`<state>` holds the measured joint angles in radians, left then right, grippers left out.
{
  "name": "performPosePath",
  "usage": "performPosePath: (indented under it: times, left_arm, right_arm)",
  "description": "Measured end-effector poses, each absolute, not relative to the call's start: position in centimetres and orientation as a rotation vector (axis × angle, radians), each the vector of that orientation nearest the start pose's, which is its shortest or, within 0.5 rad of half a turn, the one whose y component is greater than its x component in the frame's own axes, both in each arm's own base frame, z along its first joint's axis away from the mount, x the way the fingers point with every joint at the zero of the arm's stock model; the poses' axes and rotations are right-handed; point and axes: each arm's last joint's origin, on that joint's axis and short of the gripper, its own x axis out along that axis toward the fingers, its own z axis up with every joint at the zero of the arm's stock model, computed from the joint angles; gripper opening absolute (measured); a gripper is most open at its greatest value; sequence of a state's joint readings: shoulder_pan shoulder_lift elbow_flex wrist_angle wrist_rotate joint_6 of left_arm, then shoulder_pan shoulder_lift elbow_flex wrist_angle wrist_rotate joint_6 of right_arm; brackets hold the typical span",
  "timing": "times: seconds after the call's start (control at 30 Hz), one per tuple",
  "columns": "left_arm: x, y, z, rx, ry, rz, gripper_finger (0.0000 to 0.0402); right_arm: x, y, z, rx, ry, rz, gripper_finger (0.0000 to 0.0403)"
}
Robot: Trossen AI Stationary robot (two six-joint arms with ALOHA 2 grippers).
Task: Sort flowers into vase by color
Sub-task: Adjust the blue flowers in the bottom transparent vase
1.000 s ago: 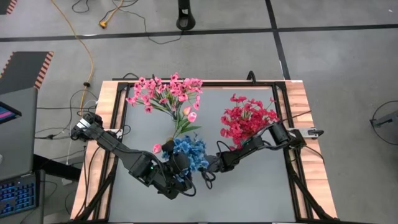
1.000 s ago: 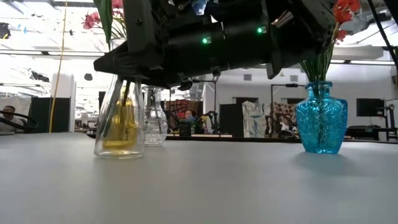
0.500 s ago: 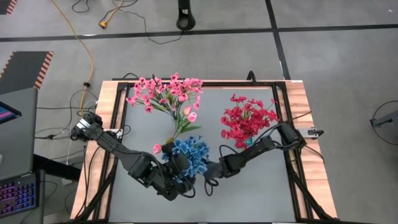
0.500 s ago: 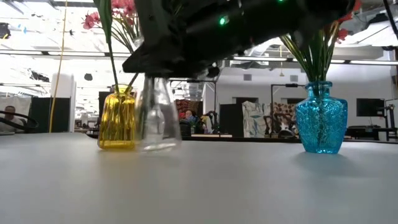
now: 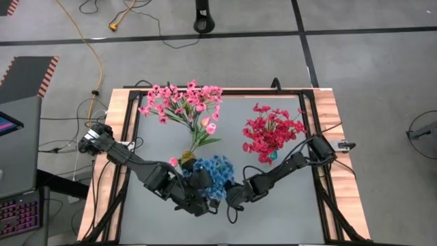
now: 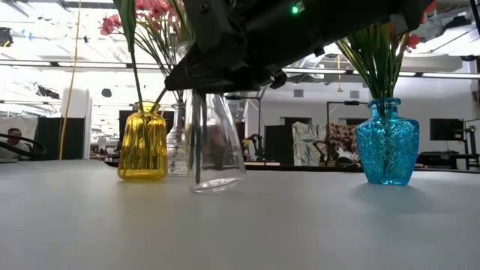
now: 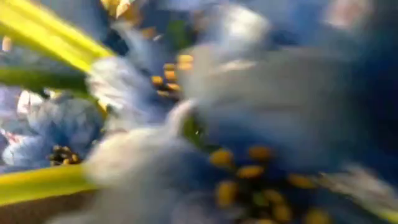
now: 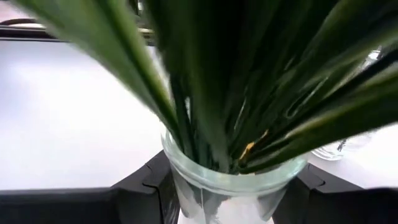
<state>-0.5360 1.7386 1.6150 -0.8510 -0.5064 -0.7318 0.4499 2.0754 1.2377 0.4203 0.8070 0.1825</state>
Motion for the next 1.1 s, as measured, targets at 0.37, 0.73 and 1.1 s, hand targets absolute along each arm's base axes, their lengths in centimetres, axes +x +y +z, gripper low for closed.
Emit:
performPosePath:
  times: [0.37,0.73,1.1]
  left_arm:
    - [33.3,-16.1,31.5,-0.250,0.918,0.090,0.0230]
    - [31.6,-15.6,33.1,-0.181,0.943,0.006,0.0222]
    - [30.2,-14.8,33.3,-0.106,1.013,0.029,0.0221]
  right_arm:
    - [40.0,17.4,15.7,-0.071,0.308,-0.375,0.0204]
    - [39.8,17.2,16.3,-0.032,0.319,-0.384,0.0203]
    - [39.9,17.0,16.5,0.016,0.310,-0.382,0.0203]
